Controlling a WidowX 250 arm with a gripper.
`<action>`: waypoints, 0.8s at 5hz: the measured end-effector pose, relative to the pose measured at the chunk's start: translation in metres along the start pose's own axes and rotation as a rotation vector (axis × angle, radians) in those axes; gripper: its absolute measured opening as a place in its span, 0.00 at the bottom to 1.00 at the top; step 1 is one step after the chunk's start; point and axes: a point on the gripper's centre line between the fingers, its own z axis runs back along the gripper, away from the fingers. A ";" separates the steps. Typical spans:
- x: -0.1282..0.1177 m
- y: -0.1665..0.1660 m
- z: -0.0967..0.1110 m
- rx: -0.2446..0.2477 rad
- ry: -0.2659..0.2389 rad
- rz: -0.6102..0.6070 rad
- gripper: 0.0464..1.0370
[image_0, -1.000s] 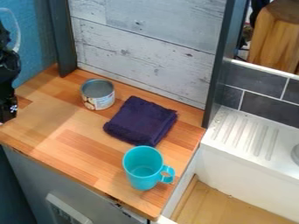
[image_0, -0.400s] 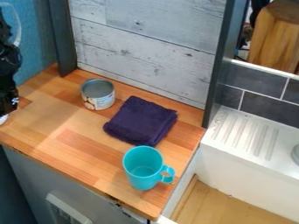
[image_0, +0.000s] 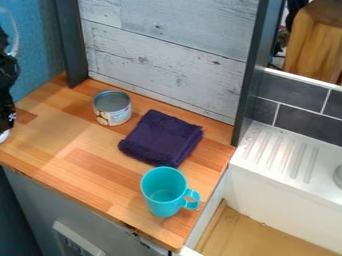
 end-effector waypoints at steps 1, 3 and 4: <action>-0.002 0.004 -0.003 -0.006 0.012 0.012 0.96; -0.002 0.011 -0.010 -0.020 0.023 0.001 0.62; -0.005 0.013 -0.014 -0.038 0.028 0.012 0.40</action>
